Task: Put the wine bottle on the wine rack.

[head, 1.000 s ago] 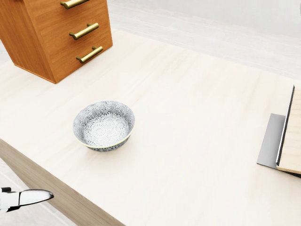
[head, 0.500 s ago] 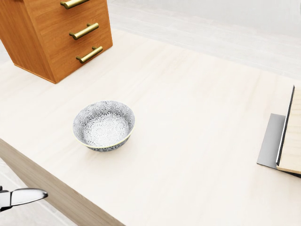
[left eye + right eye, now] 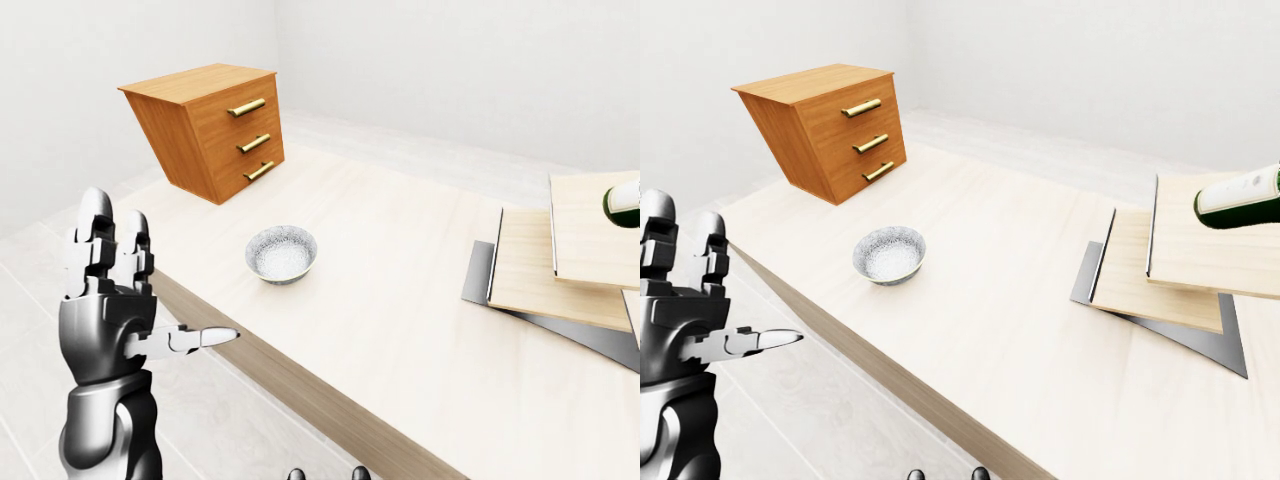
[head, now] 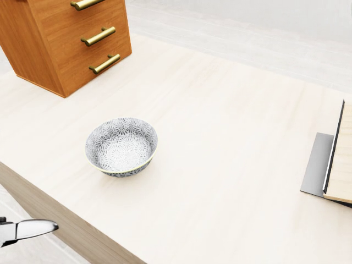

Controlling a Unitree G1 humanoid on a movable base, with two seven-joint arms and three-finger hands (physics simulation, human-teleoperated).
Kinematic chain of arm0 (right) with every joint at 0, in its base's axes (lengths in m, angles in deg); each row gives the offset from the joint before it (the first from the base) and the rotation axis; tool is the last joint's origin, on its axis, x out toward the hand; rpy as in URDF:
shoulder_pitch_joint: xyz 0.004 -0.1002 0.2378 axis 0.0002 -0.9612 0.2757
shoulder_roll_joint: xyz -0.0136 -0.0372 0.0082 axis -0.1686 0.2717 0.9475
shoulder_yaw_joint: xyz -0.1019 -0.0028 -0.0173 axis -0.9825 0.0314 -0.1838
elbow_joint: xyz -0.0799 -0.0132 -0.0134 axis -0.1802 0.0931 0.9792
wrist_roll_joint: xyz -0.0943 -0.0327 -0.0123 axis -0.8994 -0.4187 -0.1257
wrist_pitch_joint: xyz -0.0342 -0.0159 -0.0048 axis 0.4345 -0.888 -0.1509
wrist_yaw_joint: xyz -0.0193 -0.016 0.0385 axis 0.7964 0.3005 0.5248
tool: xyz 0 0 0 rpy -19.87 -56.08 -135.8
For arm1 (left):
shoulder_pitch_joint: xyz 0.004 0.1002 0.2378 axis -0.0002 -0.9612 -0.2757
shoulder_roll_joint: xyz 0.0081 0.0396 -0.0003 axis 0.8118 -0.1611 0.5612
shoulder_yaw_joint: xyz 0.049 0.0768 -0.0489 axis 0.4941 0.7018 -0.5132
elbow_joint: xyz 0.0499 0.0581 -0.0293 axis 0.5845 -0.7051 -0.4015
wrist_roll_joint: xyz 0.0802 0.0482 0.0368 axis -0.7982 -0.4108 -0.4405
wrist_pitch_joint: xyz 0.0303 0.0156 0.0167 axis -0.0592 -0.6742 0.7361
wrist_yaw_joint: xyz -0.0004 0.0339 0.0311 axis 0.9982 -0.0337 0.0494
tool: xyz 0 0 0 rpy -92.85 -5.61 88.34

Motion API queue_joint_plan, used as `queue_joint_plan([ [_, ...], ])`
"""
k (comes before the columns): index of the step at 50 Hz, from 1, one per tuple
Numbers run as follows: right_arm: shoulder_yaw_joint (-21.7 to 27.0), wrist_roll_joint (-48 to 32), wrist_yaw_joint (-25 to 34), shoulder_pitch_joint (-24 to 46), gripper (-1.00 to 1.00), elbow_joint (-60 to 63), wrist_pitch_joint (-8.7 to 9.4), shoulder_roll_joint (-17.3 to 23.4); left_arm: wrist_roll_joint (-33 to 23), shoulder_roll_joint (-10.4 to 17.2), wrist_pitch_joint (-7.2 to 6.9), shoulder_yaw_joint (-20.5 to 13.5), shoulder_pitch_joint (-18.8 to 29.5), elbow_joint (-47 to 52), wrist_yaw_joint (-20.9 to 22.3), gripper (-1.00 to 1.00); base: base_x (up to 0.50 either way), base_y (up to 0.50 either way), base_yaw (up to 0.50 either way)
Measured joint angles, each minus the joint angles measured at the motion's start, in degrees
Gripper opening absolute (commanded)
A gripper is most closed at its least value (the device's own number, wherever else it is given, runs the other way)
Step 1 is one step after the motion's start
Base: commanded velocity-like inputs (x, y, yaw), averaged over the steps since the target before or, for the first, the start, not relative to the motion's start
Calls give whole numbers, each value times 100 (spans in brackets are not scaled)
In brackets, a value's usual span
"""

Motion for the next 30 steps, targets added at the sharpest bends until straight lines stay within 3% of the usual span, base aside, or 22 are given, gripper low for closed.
queue_joint_plan([
  [30,-645,437,-73,797,-100,-1410,0,-99,-66,-33,0,65,-71,-129,26,100,0,0,0],
])
